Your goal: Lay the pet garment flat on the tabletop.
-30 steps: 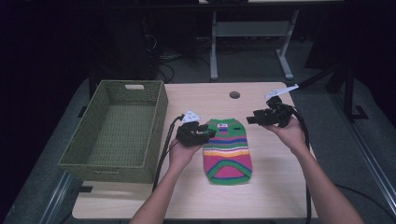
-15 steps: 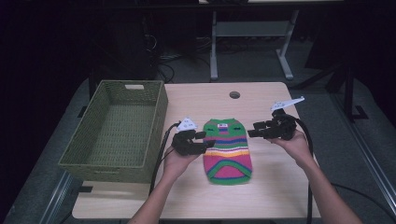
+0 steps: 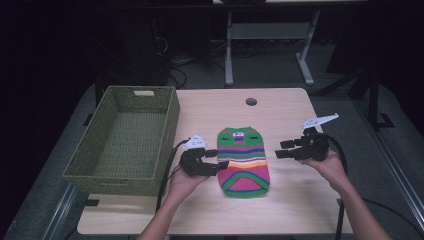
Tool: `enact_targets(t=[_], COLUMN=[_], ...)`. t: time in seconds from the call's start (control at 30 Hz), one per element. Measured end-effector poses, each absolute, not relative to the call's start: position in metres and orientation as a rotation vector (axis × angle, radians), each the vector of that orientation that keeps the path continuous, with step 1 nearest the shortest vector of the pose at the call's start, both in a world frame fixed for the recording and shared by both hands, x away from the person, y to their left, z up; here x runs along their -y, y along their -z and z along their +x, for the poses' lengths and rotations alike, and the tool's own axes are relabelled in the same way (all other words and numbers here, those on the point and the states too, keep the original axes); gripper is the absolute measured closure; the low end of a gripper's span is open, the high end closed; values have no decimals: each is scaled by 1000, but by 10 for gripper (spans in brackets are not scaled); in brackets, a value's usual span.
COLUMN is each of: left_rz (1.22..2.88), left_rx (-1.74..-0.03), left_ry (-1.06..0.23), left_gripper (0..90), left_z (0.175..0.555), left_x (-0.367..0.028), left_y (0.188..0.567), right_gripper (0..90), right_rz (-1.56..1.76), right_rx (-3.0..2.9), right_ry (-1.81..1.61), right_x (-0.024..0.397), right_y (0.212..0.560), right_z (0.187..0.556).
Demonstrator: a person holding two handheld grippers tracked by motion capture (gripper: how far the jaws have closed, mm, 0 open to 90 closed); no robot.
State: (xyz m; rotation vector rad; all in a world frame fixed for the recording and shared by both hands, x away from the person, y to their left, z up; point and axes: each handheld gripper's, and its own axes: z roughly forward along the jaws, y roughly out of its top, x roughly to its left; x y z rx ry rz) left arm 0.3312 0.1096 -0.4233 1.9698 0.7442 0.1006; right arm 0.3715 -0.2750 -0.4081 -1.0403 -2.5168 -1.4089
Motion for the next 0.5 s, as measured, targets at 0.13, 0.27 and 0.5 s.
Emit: enact_targets(t=[0.13,0.27,0.5], left_rz=[1974,1975,2005], left_rx=[-739,-742,-744], left_ry=[-83,-71,-62], left_gripper=[322,314,299], left_z=[326,321,311], left_x=[-111,-114,-119], left_y=[424,427,433], right_gripper=[374,366,356], right_rz=[-1045,-1047,-1065], right_rx=[2515,2510,2516], right_ry=[1401,1401,1374], right_x=[281,287,296], right_y=[413,418,426], right_z=[365,360,347])
